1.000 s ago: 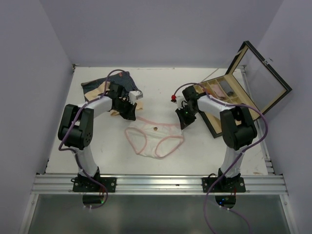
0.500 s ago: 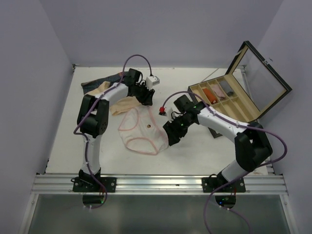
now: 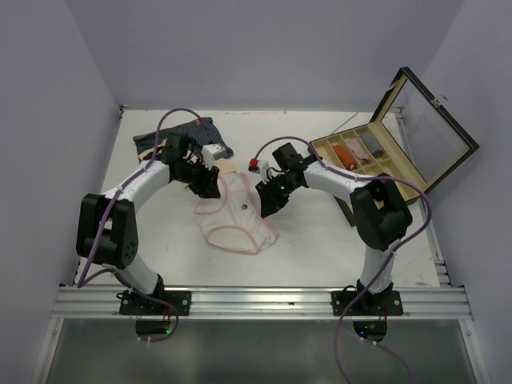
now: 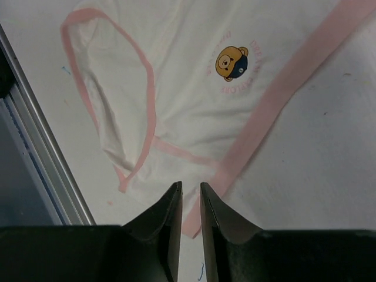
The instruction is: Roll the underwear
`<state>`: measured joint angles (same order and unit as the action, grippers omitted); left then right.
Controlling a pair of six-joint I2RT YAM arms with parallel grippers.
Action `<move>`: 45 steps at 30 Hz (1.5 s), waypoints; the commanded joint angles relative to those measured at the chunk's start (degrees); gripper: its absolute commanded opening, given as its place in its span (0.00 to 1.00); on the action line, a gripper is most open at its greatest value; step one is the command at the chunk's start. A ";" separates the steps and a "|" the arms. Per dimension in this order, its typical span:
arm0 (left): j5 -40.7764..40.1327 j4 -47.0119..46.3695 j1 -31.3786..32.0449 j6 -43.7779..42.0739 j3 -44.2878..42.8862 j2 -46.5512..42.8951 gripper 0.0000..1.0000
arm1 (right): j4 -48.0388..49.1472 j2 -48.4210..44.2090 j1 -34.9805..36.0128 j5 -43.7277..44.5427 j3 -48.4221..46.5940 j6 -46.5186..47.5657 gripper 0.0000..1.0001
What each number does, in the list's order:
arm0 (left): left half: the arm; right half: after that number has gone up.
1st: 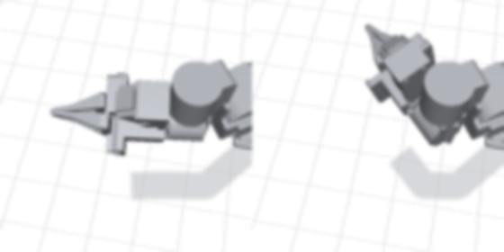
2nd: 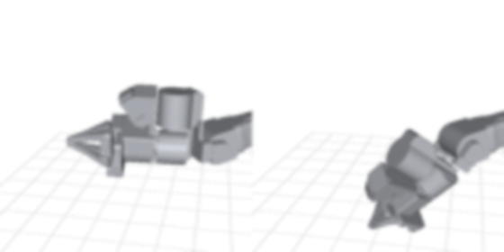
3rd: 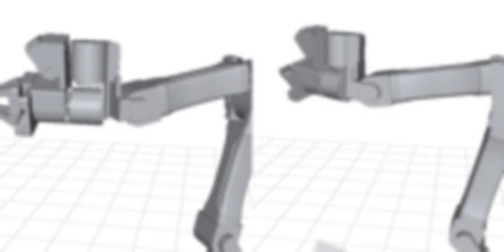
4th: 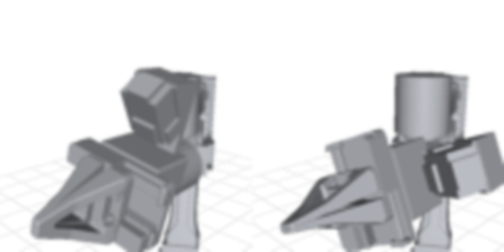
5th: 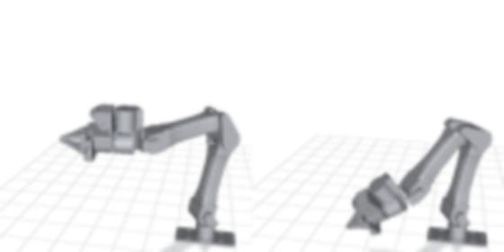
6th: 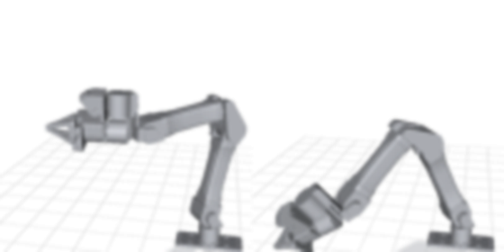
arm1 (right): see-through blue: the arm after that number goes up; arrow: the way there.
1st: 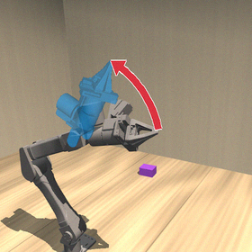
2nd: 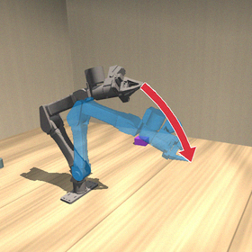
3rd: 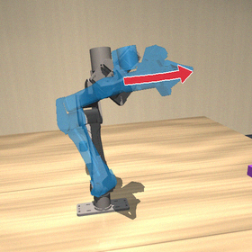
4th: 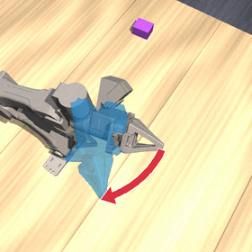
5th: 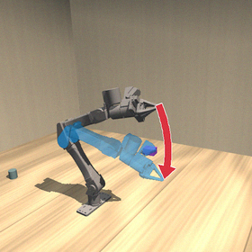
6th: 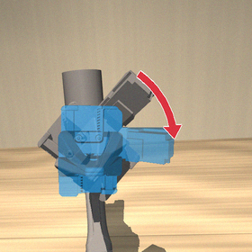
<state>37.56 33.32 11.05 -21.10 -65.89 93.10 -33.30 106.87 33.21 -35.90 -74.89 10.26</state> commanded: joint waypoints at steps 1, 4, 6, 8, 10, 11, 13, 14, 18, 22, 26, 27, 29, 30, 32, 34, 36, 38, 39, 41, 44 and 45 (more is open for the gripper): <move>3.57 5.26 0.46 -1.92 4.71 3.30 0.37 | 3.06 3.68 0.98 -4.35 -2.45 -3.14 0.22; 1.65 6.49 0.46 -2.27 5.94 6.46 0.34 | 4.64 4.66 1.42 -4.44 0.09 -5.77 0.20; 0.33 6.58 0.29 -2.54 6.38 7.97 0.33 | 6.13 4.14 1.68 -3.04 3.76 -7.61 0.18; -0.29 5.97 0.29 -2.98 5.51 10.60 0.33 | 7.02 2.73 1.77 -2.42 8.33 -8.59 0.17; 1.01 5.62 0.29 -3.15 3.93 14.10 0.33 | 7.81 1.42 2.03 -1.89 11.07 -9.73 0.15; 1.63 5.44 0.38 -3.15 1.75 15.52 0.34 | 7.90 0.19 2.55 -1.28 13.17 -9.65 0.13; 3.82 5.61 0.55 -2.63 -0.72 19.29 0.34 | 7.46 -1.04 3.61 -0.23 14.68 -8.86 0.13; 4.27 5.61 1.34 -2.63 -2.91 20.27 0.35 | 7.37 -2.27 3.88 -0.75 15.73 -8.77 0.13; 4.10 3.95 6.25 -2.54 -6.09 22.82 0.36 | 8.16 -6.30 7.12 -3.29 16.80 -9.82 0.18; 8.66 3.34 8.90 -1.31 -6.19 21.79 0.37 | 5.97 -12.99 8.01 -5.15 15.48 -8.95 0.32; 9.90 1.14 5.23 -1.40 -2.94 14.41 0.38 | 4.73 -20.03 1.88 -1.99 12.68 -5.96 0.46; 10.07 0.96 4.34 -1.92 -2.84 12.91 0.39 | 5.17 -20.21 -0.06 -1.81 12.06 -5.35 0.49; 8.77 0.69 2.32 -3.32 -3.98 9.92 0.41 | 3.34 -17.76 -4.64 0.47 7.78 -2.19 0.56; 7.45 0.52 2.22 -4.72 -4.51 9.56 0.43 | 1.15 -16.01 -5.43 1.44 6.09 1.57 0.56; 5.77 0.69 2.31 -5.96 -7.23 10.87 0.43 | -1.23 -10.56 -6.58 3.29 0.40 6.41 0.58; 5.42 2.87 2.22 -6.84 -10.03 14.54 0.43 | -2.47 -7.04 -6.84 4.08 -2.87 8.27 0.58; 5.68 3.85 2.22 -6.94 -13.47 16.58 0.42 | -2.21 -1.59 -7.02 5.57 -7.18 10.82 0.58; 5.07 2.55 2.22 -6.50 -13.83 17.55 0.42 | -2.38 4.10 -7.54 6.01 -12.09 12.06 0.58; 5.07 2.19 2.22 -5.97 -13.74 17.64 0.42 | -2.82 6.14 -7.72 5.58 -13.68 13.37 0.58; 5.15 1.57 2.22 -5.62 -13.57 17.73 0.42 | -2.82 8.96 -8.25 5.58 -17.28 15.13 0.59; 5.33 1.13 2.14 -5.09 -12.52 16.94 0.42 | -1.77 12.57 -9.04 4.88 -18.97 17.15 0.59; 5.33 0.87 2.13 -4.83 -11.90 16.50 0.42 | -1.51 13.36 -9.30 4.27 -19.32 18.55 0.58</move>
<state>42.57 36.05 13.15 -25.96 -78.19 110.78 -34.15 119.81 24.97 -30.98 -90.59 23.33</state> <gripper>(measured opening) 0.424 0.586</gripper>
